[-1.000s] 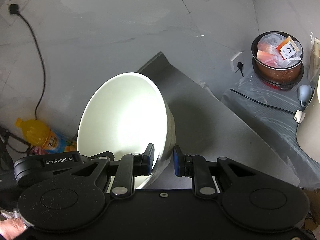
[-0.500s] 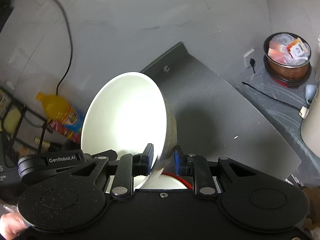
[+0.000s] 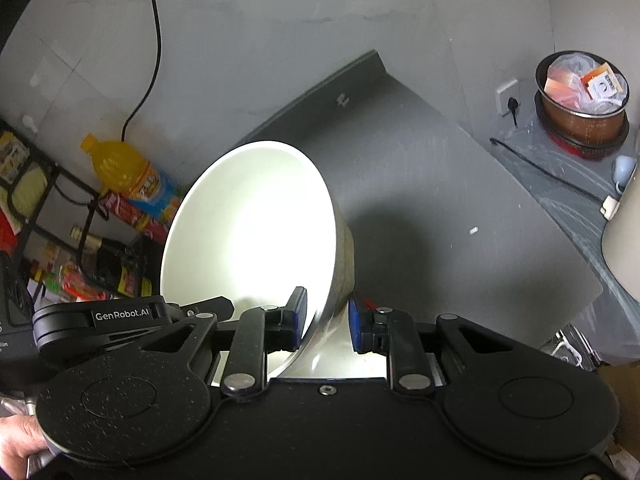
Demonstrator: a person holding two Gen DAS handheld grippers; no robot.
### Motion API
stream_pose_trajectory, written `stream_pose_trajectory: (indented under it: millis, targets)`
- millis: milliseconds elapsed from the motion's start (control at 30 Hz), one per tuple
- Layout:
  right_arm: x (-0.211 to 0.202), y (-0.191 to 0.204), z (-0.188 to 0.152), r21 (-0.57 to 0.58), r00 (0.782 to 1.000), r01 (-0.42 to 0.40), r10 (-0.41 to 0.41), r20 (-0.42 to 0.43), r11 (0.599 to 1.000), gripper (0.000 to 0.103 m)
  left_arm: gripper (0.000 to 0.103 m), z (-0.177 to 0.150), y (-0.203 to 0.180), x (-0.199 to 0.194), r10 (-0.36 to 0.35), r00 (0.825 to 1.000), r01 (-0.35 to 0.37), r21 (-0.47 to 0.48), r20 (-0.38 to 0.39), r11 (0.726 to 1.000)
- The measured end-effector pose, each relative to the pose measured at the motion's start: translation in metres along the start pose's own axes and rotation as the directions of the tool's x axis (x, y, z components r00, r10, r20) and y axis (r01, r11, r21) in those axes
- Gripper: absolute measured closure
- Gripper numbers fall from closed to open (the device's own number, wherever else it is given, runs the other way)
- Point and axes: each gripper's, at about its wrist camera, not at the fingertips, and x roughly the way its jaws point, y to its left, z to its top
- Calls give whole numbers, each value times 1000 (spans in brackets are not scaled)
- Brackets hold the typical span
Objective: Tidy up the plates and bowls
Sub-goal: 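Lift the cream bowl with both grippers and carry it over the bowl stack, then lower the cream bowl into the white bowl and open both grippers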
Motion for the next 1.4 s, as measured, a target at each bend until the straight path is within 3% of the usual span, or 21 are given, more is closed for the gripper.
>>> stream_pose_trajectory:
  millis: [333, 700, 1233, 1400]
  targets:
    - [8, 0, -20, -51, 997, 9, -14, -81, 999, 79, 94, -30, 15, 6, 36, 997, -35, 11, -69, 999]
    - [12, 7, -34, -141, 993, 16, -32, -118, 990, 79, 94, -43, 20, 3, 64, 995, -62, 20, -82, 998]
    - [21, 0, -36, -137, 985, 21, -44, -168, 990, 75, 90, -51, 27, 17, 70, 987, -71, -8, -142, 997]
    - [15, -3, -35, -129, 990, 13, -31, -141, 992, 58, 88, -48, 33, 17, 48, 985, -57, -49, -165, 997]
